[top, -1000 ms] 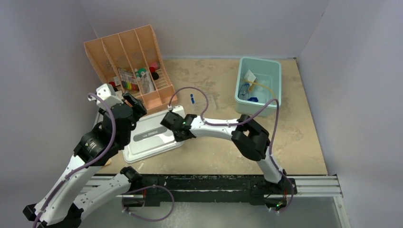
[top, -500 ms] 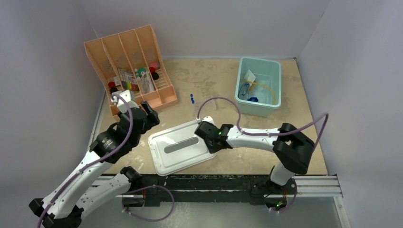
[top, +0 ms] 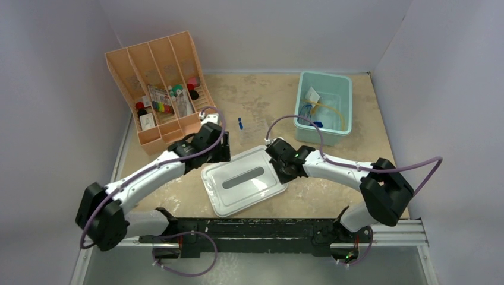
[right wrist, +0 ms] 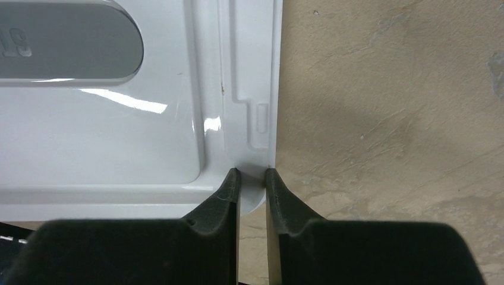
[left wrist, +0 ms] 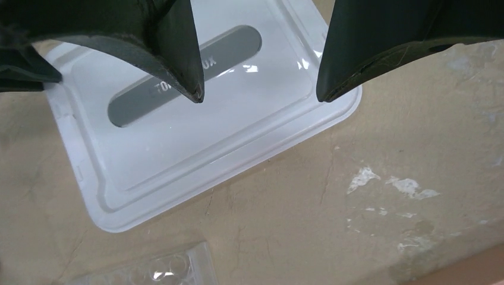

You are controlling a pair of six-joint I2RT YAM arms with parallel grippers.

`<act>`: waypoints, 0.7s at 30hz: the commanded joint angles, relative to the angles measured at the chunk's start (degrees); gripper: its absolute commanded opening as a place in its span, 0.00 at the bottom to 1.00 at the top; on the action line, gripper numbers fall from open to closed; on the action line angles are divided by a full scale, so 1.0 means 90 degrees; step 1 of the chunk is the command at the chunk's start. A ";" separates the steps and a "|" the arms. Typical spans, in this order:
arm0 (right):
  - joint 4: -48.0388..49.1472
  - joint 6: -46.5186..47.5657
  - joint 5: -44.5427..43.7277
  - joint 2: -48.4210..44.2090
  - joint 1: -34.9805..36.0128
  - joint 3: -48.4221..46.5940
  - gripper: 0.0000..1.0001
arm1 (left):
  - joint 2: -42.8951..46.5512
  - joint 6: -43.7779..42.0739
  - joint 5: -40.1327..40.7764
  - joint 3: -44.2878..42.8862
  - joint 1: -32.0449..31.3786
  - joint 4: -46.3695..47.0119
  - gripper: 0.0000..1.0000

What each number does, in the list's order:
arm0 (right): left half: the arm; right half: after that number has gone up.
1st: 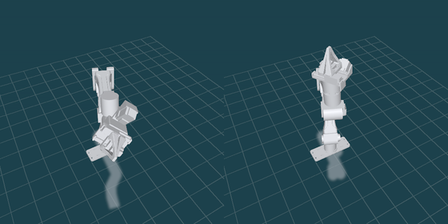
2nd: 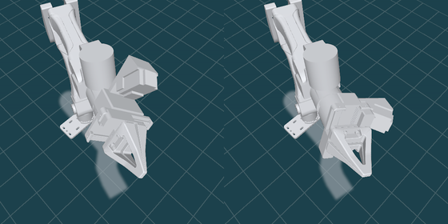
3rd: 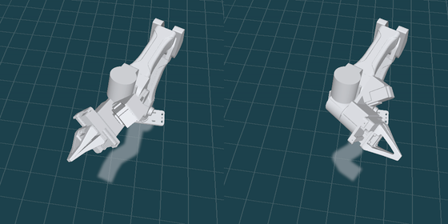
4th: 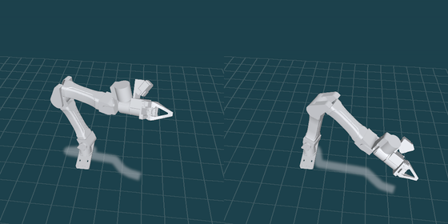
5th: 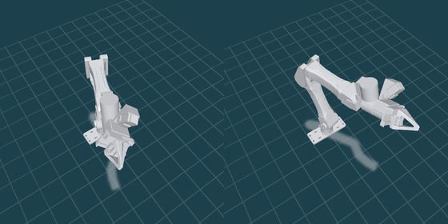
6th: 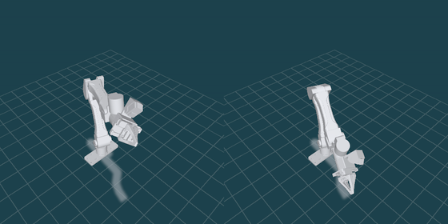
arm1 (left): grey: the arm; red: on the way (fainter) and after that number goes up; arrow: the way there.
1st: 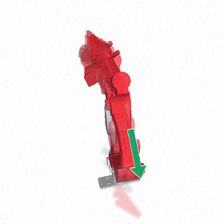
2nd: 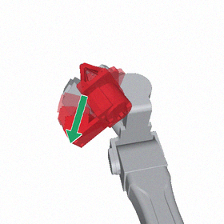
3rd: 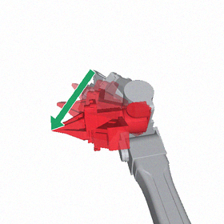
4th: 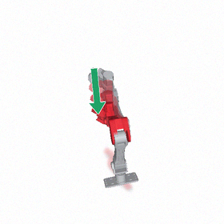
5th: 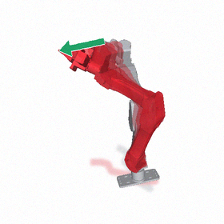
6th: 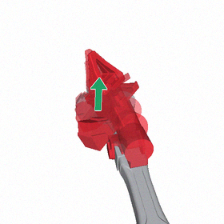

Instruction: Organize the chemistry lab equipment

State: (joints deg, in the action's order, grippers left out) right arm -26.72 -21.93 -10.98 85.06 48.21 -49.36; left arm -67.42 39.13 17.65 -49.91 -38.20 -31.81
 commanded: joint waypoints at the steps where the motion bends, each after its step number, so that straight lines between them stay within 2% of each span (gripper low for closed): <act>1: -0.0335 0.0169 -0.0181 -0.0129 -0.0082 -0.0338 0.06 | -0.0912 -0.0938 -0.0477 -0.0417 0.0132 0.0907 0.69; 10: -0.1287 0.0169 -0.1026 -0.0712 -0.0084 -0.0717 0.06 | -0.1951 -0.1728 -0.1346 -0.0385 0.0370 0.1601 0.65; 11: -0.1324 -0.1903 -0.0966 -0.0818 -0.0083 -0.0665 0.36 | -0.2018 -0.1788 -0.1387 -0.0374 0.0397 0.1649 0.65; 12: -0.1182 -0.3737 -0.0810 -0.0919 -0.0083 -0.0552 0.62 | -0.2074 -0.1840 -0.1444 -0.0369 0.0410 0.1729 0.64; 14: -0.0912 -0.4135 -0.0659 -0.1032 -0.0083 -0.0365 0.69 | -0.2187 -0.1959 -0.1596 -0.0342 0.0416 0.1933 0.62; 17: -0.0835 -0.3956 -0.0722 -0.1047 -0.0083 -0.0259 0.70 | -0.2386 -0.2167 -0.1925 -0.0411 0.0416 0.2033 0.58; 21: -0.1600 -0.4082 -0.0793 -0.1047 -0.0083 -0.0392 0.69 | -0.2467 -0.2335 -0.2142 -0.0425 0.0416 0.1957 0.52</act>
State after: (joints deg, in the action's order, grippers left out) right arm -34.76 -51.77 -16.86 76.18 47.59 -52.47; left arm -89.47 21.63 1.78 -51.55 -34.87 -16.67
